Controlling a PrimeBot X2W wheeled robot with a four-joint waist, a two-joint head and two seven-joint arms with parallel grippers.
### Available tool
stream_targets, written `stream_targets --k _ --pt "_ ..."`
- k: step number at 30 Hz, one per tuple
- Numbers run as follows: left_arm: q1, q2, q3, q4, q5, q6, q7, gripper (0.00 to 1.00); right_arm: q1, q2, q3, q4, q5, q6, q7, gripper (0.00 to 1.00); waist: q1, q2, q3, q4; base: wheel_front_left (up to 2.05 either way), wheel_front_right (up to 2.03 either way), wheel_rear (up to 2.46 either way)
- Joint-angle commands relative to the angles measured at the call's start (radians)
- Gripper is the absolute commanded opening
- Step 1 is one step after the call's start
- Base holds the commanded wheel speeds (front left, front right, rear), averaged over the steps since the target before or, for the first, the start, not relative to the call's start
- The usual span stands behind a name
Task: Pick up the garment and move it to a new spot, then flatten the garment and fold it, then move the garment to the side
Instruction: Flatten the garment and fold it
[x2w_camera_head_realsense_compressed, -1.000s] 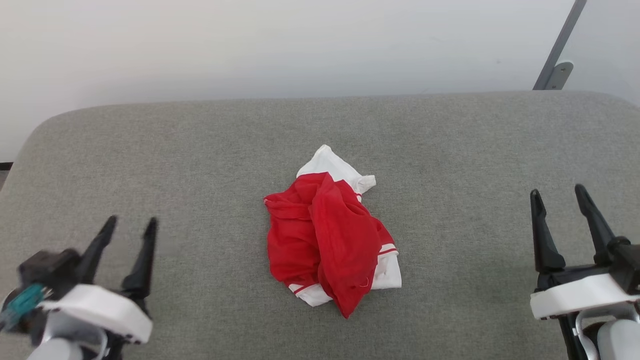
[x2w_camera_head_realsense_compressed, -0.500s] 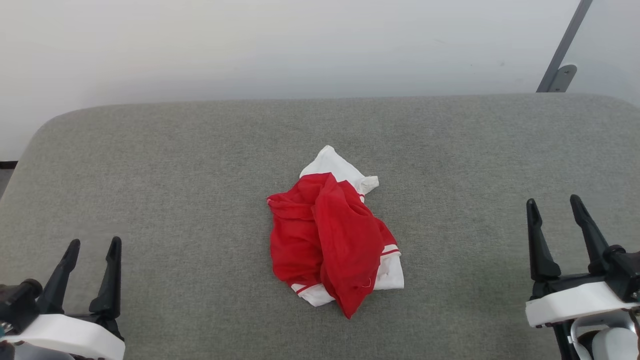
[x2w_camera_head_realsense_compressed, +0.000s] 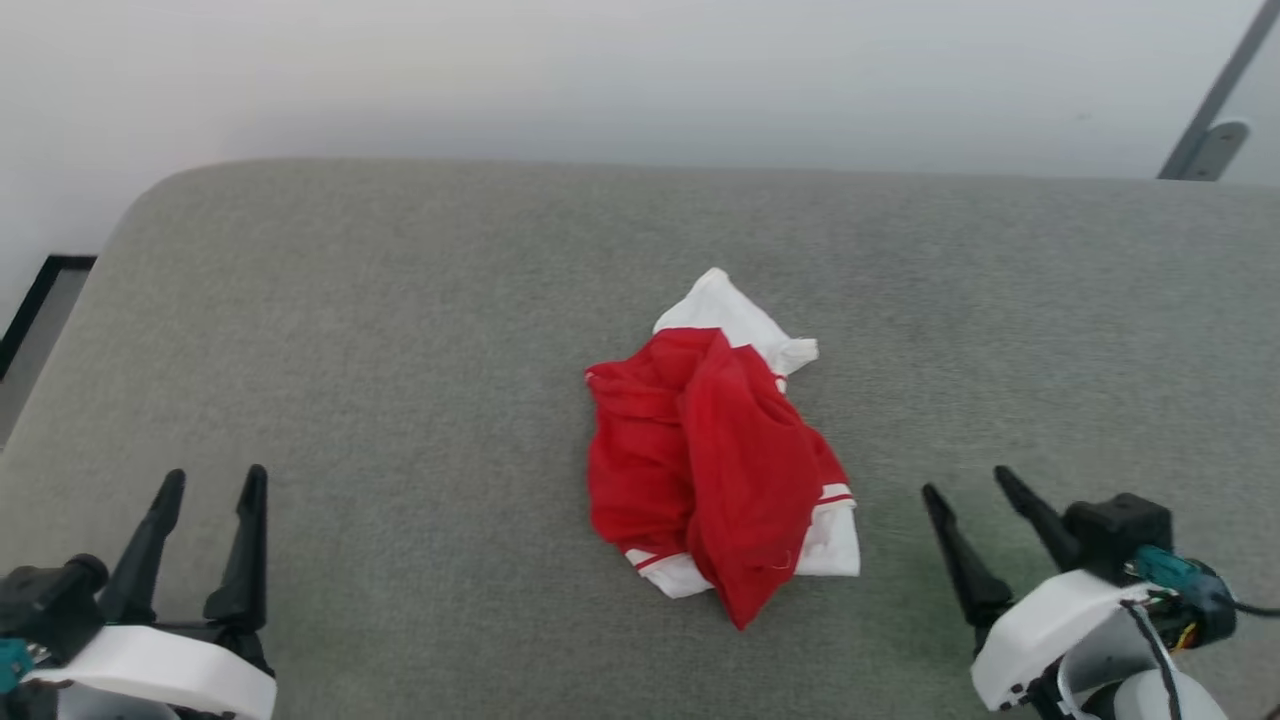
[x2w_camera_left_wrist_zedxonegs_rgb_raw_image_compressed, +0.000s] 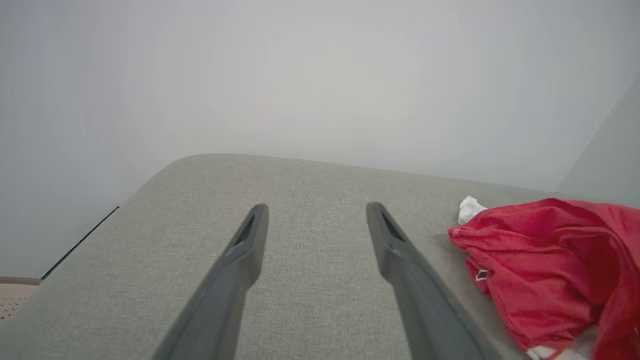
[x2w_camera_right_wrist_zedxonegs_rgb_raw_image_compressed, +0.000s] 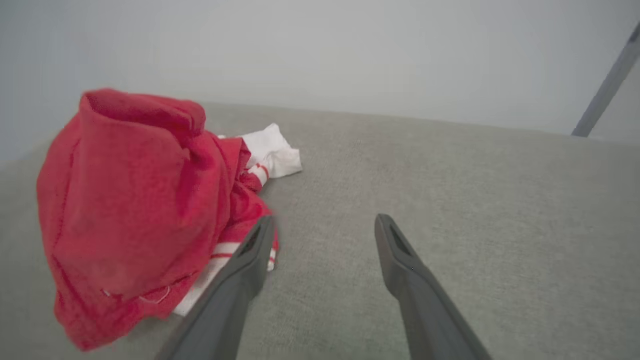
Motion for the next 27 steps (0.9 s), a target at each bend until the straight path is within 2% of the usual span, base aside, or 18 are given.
stream_targets --k 1,12,20,22,27 --pt "-0.018 -0.011 -0.006 0.002 0.018 -0.006 -0.006 1.00 -0.016 -0.015 0.030 0.005 0.026 0.000 0.053 1.00 0.0000 0.0000 0.023 0.029 0.00 0.00 0.00" --pt "-0.089 -0.062 -0.062 0.063 0.036 -0.043 -0.006 1.00 -0.072 -0.093 0.166 0.019 0.129 0.000 0.409 1.00 0.0000 0.0000 0.090 0.141 0.00 0.00 0.00" --pt "-0.126 -0.097 -0.078 0.105 0.041 -0.064 -0.006 1.00 -0.110 -0.084 0.168 0.084 0.092 0.000 0.561 1.00 0.0000 0.0000 0.124 0.197 0.00 0.00 0.00" --pt "-0.132 -0.106 -0.077 0.114 0.042 -0.069 -0.007 1.00 -0.120 -0.087 0.177 0.109 0.077 0.000 0.592 0.00 0.0000 0.0000 0.129 0.202 0.00 0.00 0.00" --pt "-0.132 -0.115 -0.055 0.128 0.048 -0.078 -0.007 1.00 -0.139 -0.119 0.141 0.090 0.076 -0.003 0.630 0.00 0.0000 0.0000 0.131 0.192 0.00 0.00 0.00"
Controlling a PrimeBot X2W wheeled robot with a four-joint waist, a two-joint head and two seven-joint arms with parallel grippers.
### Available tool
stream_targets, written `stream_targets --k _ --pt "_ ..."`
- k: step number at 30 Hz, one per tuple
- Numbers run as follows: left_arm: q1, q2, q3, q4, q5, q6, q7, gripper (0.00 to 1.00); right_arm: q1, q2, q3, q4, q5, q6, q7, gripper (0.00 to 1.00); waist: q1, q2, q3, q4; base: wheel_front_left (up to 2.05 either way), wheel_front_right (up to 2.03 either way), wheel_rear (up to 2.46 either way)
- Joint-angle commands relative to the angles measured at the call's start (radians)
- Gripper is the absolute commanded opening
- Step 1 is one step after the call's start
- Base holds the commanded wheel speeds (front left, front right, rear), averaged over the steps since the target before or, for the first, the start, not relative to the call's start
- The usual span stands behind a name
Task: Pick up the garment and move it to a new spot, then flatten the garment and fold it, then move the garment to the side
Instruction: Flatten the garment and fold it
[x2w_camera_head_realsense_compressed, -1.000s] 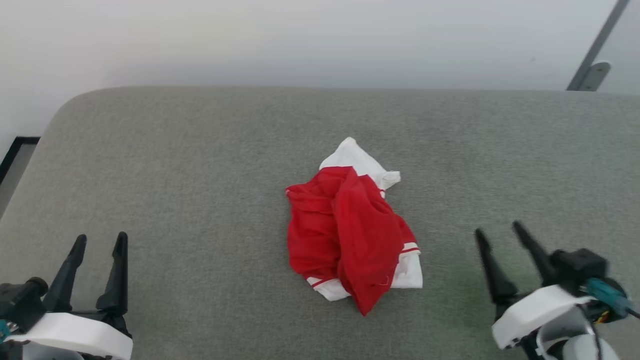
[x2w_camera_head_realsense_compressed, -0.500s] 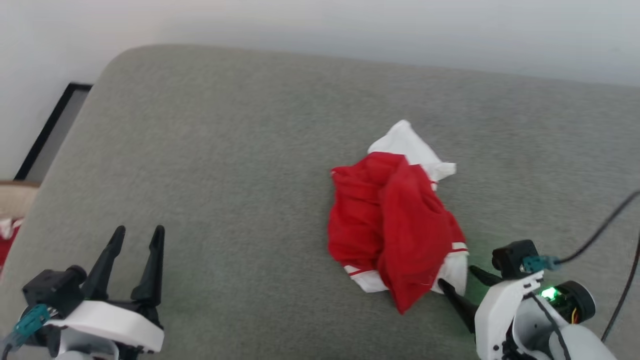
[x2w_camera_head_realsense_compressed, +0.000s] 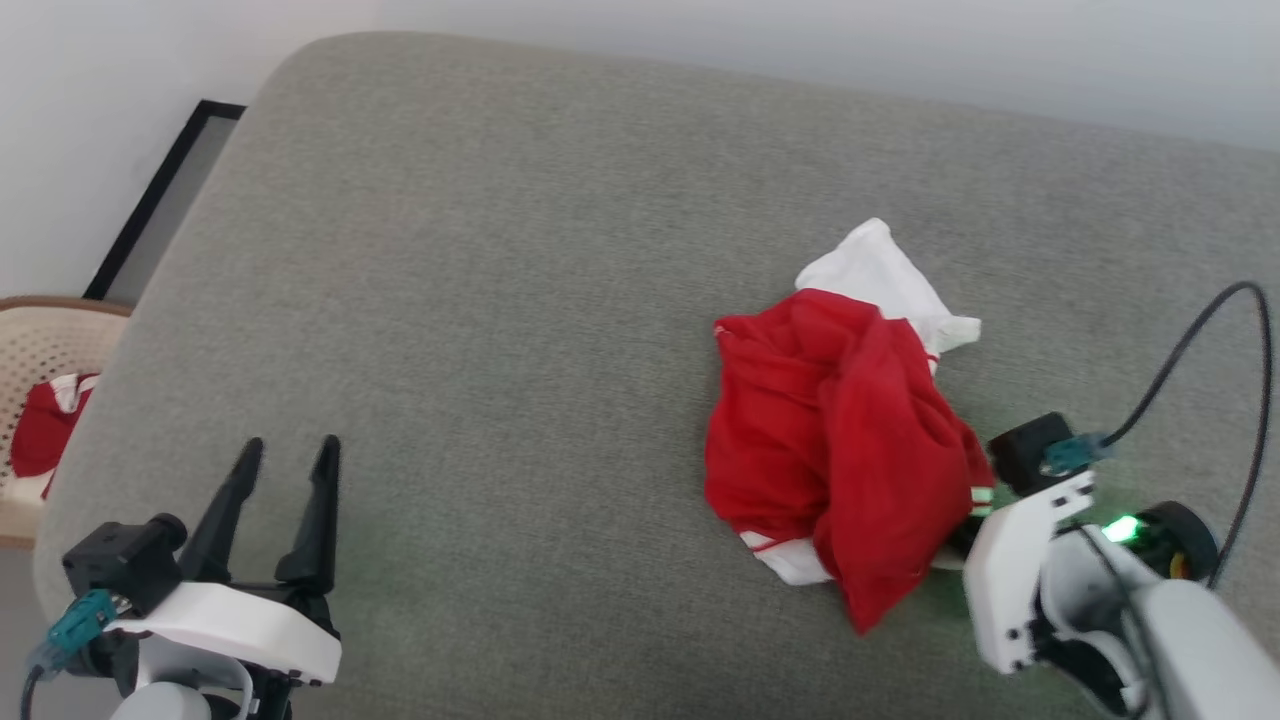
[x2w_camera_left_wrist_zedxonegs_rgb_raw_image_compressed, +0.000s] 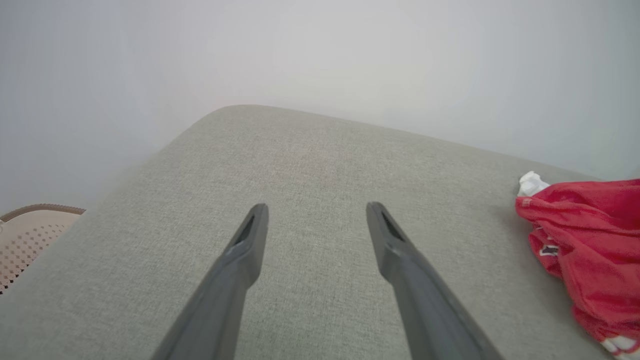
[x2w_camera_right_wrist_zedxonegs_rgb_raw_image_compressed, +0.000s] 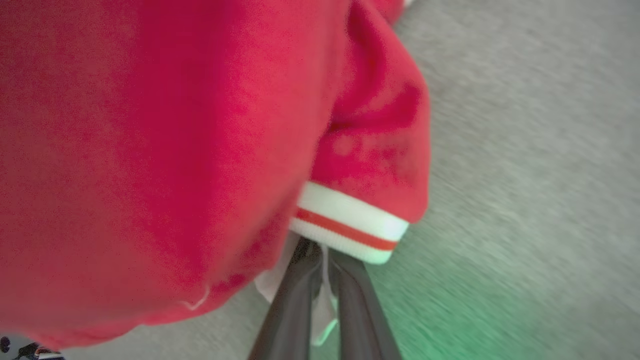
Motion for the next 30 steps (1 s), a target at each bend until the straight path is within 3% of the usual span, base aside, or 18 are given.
stream_targets --k 1,6,10,15,20,21,22,23,24,30 --pt "-0.002 0.002 0.008 0.004 0.009 -0.003 -0.007 1.00 0.030 -0.027 -0.017 0.011 0.006 -0.008 0.031 0.00 0.0000 0.0000 -0.001 -0.009 0.00 0.00 0.00" --pt "0.010 -0.005 0.031 0.003 0.020 -0.011 -0.006 1.00 0.045 -0.098 -0.118 -0.111 0.023 -0.006 0.096 0.00 0.0000 0.0000 0.000 -0.043 0.00 0.00 0.00" --pt "-0.005 -0.011 0.039 0.007 0.032 -0.021 -0.006 1.00 0.086 -0.164 -0.264 -0.179 0.033 -0.006 0.162 0.00 0.0000 0.0000 0.009 -0.065 0.00 0.00 0.00" --pt "-0.024 -0.017 0.036 0.019 0.041 -0.035 -0.006 1.00 0.091 -0.177 -0.375 -0.123 0.021 -0.006 0.168 0.00 0.0000 0.0000 0.021 -0.073 0.00 0.00 0.00" --pt "-0.045 -0.021 0.028 0.039 0.044 -0.047 -0.006 1.00 0.058 -0.162 -0.384 -0.019 0.026 -0.006 0.147 0.00 0.0000 0.0000 0.032 -0.072 0.00 0.00 0.00" --pt "-0.051 -0.020 0.025 0.041 0.043 -0.050 -0.004 1.00 0.048 -0.156 -0.381 -0.005 0.027 -0.006 0.139 0.10 0.0000 0.0000 0.033 -0.073 0.00 0.00 0.00" --pt "-0.057 -0.017 0.021 0.044 0.044 -0.051 0.001 1.00 0.038 -0.152 -0.378 0.013 0.026 -0.006 0.137 0.33 0.0000 0.0000 0.033 -0.075 0.00 0.00 0.00" --pt "-0.064 -0.014 0.019 0.047 0.045 -0.055 0.007 1.00 0.029 -0.148 -0.373 0.022 0.023 -0.004 0.133 0.78 0.0000 0.0000 0.033 -0.077 0.00 0.00 0.00" --pt "-0.071 -0.010 0.016 0.046 0.043 -0.058 0.015 1.00 0.017 -0.143 -0.371 0.026 0.017 -0.004 0.127 1.00 0.0000 0.0000 0.032 -0.080 0.00 0.00 0.00" --pt "-0.122 0.025 0.003 0.013 0.016 -0.069 0.119 1.00 -0.025 -0.141 -0.363 0.000 0.026 -0.004 0.090 1.00 0.0000 0.0000 0.017 -0.124 0.00 0.00 0.00"
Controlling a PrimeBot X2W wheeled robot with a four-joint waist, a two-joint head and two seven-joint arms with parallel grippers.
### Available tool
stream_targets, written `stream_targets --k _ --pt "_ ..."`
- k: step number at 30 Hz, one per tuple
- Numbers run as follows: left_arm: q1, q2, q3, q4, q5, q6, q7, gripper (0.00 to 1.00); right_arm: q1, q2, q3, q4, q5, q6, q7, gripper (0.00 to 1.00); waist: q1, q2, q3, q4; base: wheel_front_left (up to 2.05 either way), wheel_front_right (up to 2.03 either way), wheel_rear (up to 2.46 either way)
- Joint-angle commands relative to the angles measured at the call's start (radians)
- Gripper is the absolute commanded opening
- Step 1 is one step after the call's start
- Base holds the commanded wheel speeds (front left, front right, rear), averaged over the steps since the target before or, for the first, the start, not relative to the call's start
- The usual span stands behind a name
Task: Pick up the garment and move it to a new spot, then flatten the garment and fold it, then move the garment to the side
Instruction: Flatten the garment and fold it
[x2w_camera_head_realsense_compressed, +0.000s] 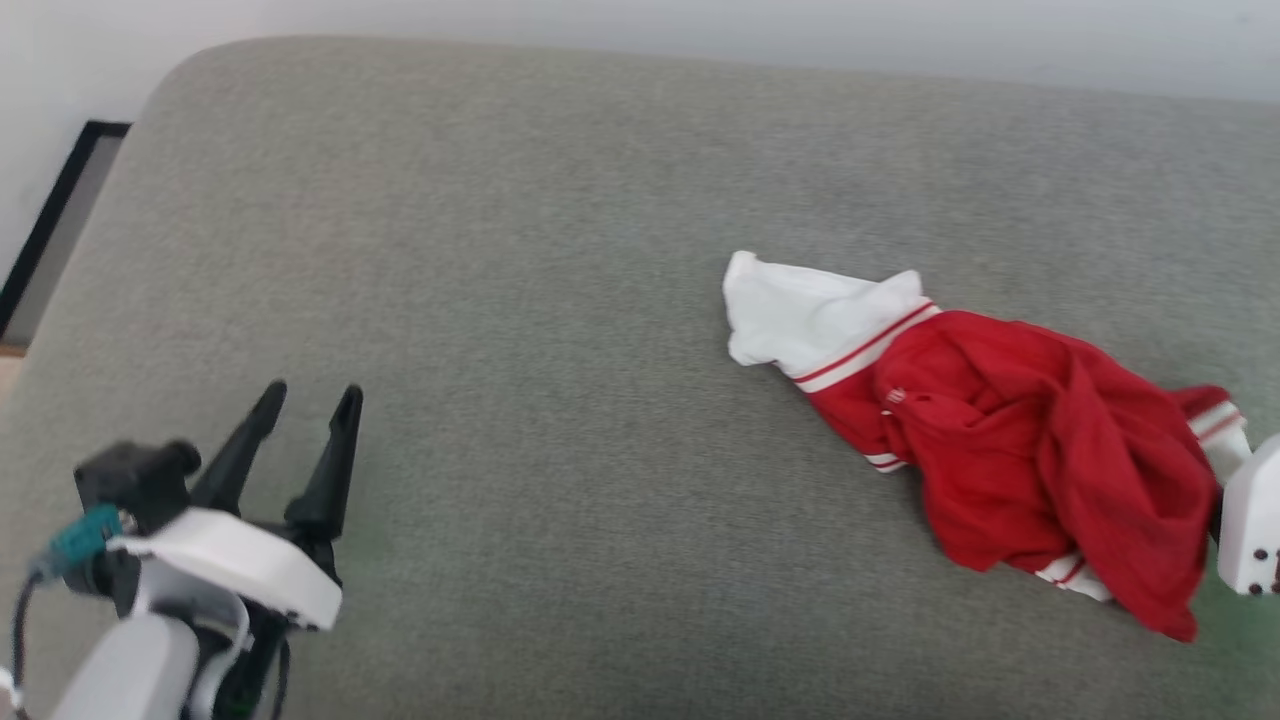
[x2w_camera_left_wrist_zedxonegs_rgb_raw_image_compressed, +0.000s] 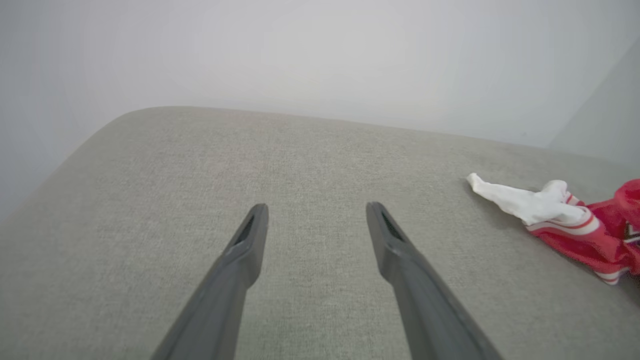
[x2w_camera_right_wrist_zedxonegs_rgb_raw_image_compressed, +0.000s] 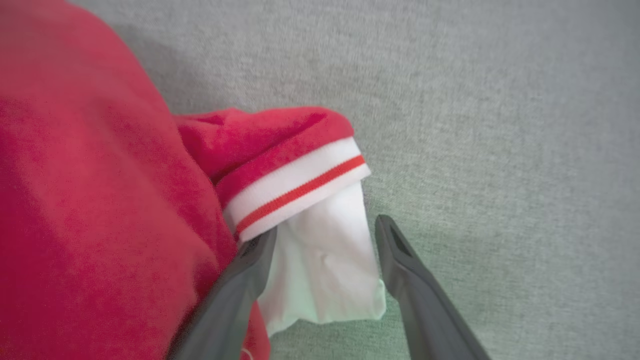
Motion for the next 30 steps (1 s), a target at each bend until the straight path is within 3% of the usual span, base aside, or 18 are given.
stream_targets --k 1,12,24,30 --pt "-0.027 0.012 -0.001 -0.017 -0.002 -0.002 0.024 1.00 -0.017 0.011 -0.003 -0.019 0.010 0.000 -0.021 1.00 0.0000 0.0000 -0.010 -0.025 0.00 0.00 0.00" --pt "-0.165 0.058 -0.067 -0.103 -0.048 -0.017 0.286 1.00 0.010 0.091 -0.040 -0.154 -0.018 0.000 -0.157 1.00 0.0000 0.0000 -0.046 -0.144 0.00 0.00 0.00" --pt "-0.378 0.051 -0.196 -0.103 -0.106 -0.035 0.638 1.00 0.018 0.280 -0.076 -0.230 -0.184 0.000 -0.565 1.00 0.0000 0.0000 -0.055 -0.318 0.00 0.00 0.00" --pt "-0.462 0.044 -0.276 -0.040 -0.110 -0.037 0.819 1.00 0.040 0.371 -0.077 -0.238 -0.255 0.000 -0.699 1.00 0.0000 0.0000 -0.038 -0.394 0.00 0.00 0.00"
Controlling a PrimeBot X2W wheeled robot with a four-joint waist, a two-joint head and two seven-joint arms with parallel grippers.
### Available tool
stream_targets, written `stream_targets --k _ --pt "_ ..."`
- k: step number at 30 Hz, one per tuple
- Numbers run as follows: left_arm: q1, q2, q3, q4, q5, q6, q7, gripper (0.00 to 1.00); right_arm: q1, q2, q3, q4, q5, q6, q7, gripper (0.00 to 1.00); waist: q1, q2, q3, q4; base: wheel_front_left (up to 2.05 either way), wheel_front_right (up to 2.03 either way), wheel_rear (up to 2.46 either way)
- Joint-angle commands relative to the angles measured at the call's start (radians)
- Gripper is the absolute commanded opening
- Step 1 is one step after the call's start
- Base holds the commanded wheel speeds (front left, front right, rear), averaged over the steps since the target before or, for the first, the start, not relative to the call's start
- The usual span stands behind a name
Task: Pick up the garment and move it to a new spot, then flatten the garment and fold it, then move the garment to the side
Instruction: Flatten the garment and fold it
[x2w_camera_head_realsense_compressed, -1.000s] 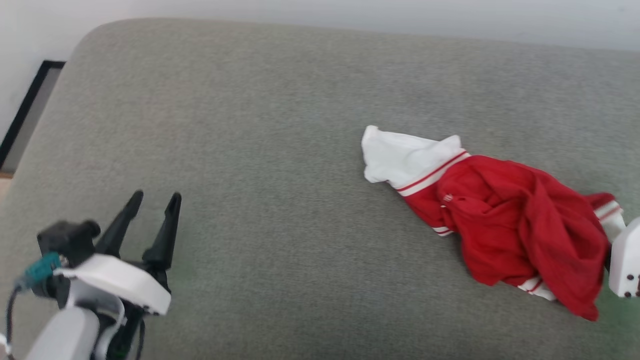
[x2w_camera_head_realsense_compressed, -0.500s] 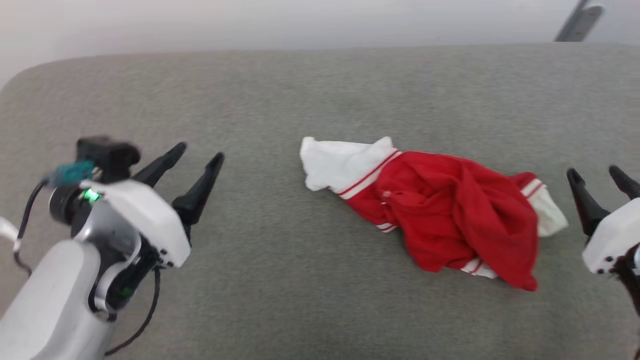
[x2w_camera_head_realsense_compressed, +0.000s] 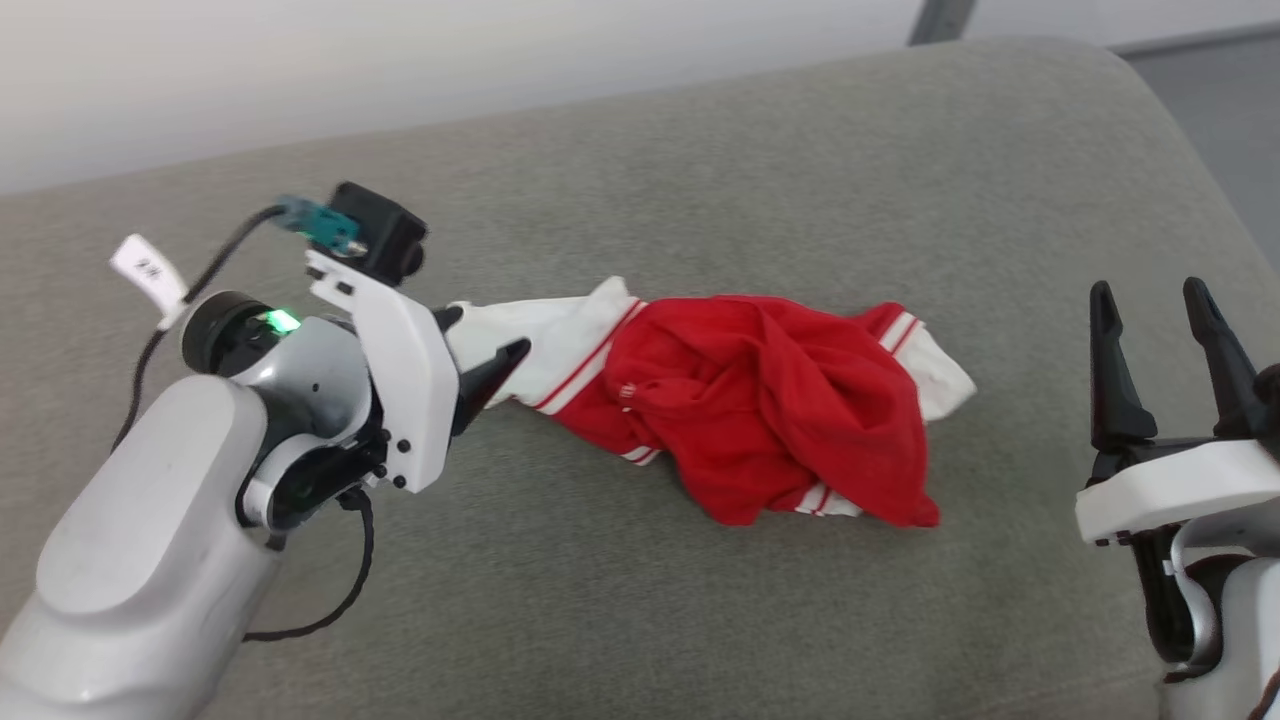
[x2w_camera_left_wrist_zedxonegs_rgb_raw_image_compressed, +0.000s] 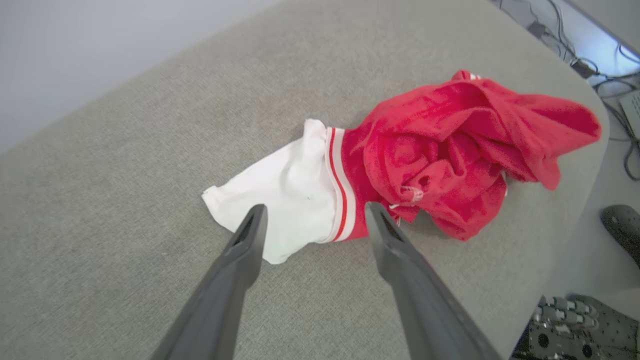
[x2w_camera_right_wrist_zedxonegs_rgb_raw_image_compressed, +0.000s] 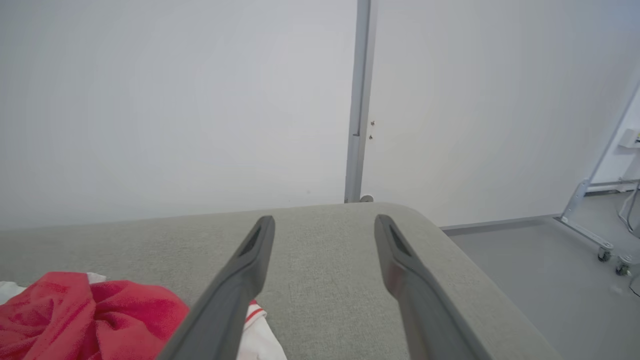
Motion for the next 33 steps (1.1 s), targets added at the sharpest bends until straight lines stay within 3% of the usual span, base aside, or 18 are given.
stream_targets --k 1,10,18,23,24,25,29,33 --pt "-0.030 0.006 -0.021 0.024 0.012 -0.004 0.042 1.00 0.010 0.015 0.000 0.008 0.000 0.000 -0.025 1.00 0.0000 0.0000 0.018 -0.042 0.00 0.00 0.00" --pt "-0.140 0.001 -0.094 0.211 0.057 -0.004 0.152 1.00 -0.001 0.048 0.030 0.024 0.014 0.000 -0.093 1.00 0.0000 0.0000 0.087 -0.106 0.00 0.00 0.00" --pt "-0.224 -0.015 -0.116 0.464 0.103 0.048 0.202 1.00 -0.031 0.052 0.095 0.037 0.058 0.000 -0.125 1.00 0.0000 0.0000 0.159 -0.158 0.00 0.00 0.00" --pt "-0.217 -0.036 -0.128 0.568 0.096 0.053 0.218 1.00 -0.046 0.052 0.106 0.045 0.075 0.000 -0.142 1.00 0.0000 0.0000 0.182 -0.169 0.00 0.00 0.00" --pt "-0.212 -0.045 -0.127 0.592 0.087 0.052 0.223 0.56 -0.046 0.052 0.105 0.048 0.075 0.000 -0.143 1.00 0.0000 0.0000 0.184 -0.169 0.00 0.00 0.00" --pt "-0.211 -0.056 -0.124 0.613 0.078 0.053 0.224 0.00 -0.045 0.052 0.104 0.051 0.072 0.000 -0.148 1.00 0.0000 0.0000 0.187 -0.168 0.00 0.00 0.00" --pt "-0.219 -0.079 -0.128 0.653 0.064 0.034 0.221 0.00 -0.059 0.052 0.093 0.059 0.069 0.000 -0.156 1.00 0.0000 0.0000 0.191 -0.157 0.00 0.00 0.00" --pt "-0.268 -0.061 -0.121 0.663 0.076 0.031 0.196 0.00 -0.062 0.052 0.074 0.065 0.055 0.000 -0.156 1.00 0.0000 0.0000 0.185 -0.130 0.00 0.00 0.00"
